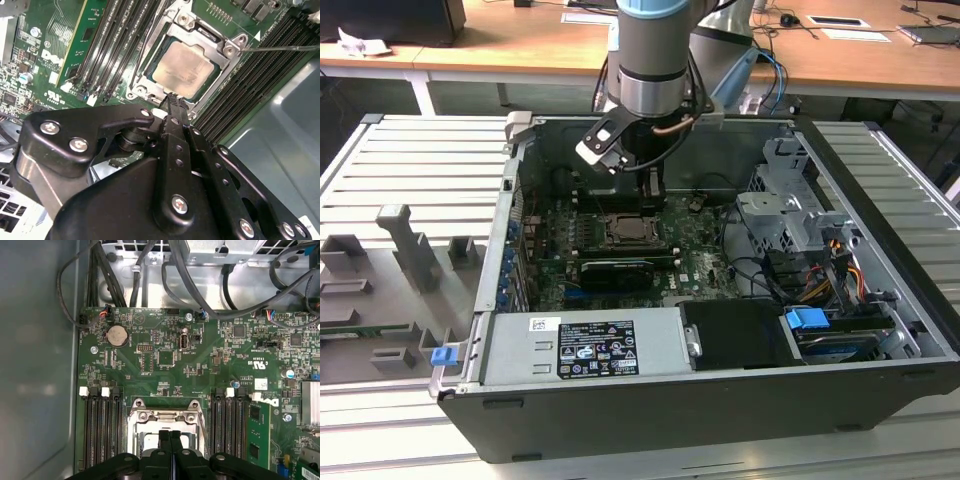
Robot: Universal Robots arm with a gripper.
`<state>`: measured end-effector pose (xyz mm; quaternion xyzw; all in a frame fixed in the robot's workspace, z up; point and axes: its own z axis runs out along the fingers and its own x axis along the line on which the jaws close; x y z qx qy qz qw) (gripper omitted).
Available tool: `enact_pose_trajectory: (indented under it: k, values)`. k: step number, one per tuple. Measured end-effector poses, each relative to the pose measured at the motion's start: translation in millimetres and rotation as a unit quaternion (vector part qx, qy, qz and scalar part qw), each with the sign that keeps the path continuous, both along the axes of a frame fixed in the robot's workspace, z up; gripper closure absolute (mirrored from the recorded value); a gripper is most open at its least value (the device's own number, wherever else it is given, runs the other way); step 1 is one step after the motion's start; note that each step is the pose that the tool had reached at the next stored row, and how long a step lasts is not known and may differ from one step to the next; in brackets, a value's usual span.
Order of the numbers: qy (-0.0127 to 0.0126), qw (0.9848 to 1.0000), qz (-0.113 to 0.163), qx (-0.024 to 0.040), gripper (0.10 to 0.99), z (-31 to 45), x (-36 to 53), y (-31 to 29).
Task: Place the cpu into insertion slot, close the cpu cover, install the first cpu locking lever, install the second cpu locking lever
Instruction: 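Close the cpu cover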
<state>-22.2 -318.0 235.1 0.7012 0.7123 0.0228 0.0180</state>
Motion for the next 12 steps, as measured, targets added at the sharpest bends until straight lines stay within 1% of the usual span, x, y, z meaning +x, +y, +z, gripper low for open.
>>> enact_pose_trajectory:
  k: [9,10,12]
  values:
    - [0.0001,1.0000,0.000,0.0000,0.980,-3.1,-4.4,0.0]
    - [0.0001,1.0000,0.000,-0.0001,0.980,-3.7,-5.7,-0.1]
    - [0.0001,1.0000,0.000,0.0001,0.980,-4.5,-11.1,0.0]
